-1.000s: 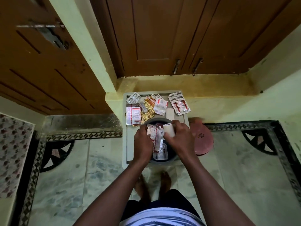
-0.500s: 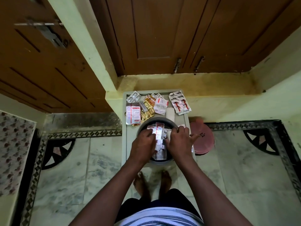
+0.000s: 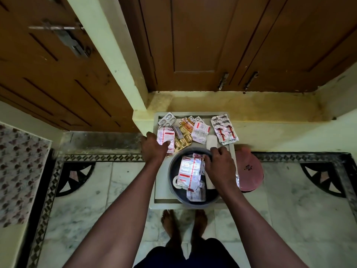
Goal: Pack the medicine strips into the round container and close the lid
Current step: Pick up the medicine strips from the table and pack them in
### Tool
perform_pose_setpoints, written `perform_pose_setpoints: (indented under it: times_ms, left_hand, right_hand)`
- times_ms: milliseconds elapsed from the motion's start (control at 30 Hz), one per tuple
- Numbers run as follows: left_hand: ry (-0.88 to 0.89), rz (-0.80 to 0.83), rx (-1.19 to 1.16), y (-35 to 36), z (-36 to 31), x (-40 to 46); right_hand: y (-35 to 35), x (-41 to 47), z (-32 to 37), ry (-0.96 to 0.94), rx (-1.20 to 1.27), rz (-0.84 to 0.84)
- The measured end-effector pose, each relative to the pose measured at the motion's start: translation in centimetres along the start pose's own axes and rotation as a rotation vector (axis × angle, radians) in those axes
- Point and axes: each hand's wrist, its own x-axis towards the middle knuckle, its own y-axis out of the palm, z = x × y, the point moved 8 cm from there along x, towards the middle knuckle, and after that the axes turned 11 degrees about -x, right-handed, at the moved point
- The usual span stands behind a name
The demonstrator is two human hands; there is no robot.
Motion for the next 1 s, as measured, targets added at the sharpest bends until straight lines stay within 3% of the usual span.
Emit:
perform_pose_setpoints:
  times_ms: [167,367,567,833,1000]
  left_hand:
    - [-0.049,-0.056,-0.109,-0.3,0.9,0.3]
    - [-0.08,-0.074,-0.216,-0.8,0.6,-0.9]
    - [-0.101,-0.087,-0.39,-1.6,0.4,-2.0]
    - [0.047,-0.075,-0.596,-3.6,-2.0,-4.0]
    - [0.128,0.105,-0.636,-3.3,-3.0,-8.0]
  right_hand:
    - [0.1,2.2,-2.3,0.172,0.305,0.002]
    - [0.9,6.4,-2.6,0.3,0.225,0.241]
    - [0.8,8.0,-2.4,0.331,0.137,0.304]
    - [-0.8,6.7,-2.6,0.352,0.285,0.146]
    - [-5.6,3.7,-2.5,0.223,0.483,-0.07]
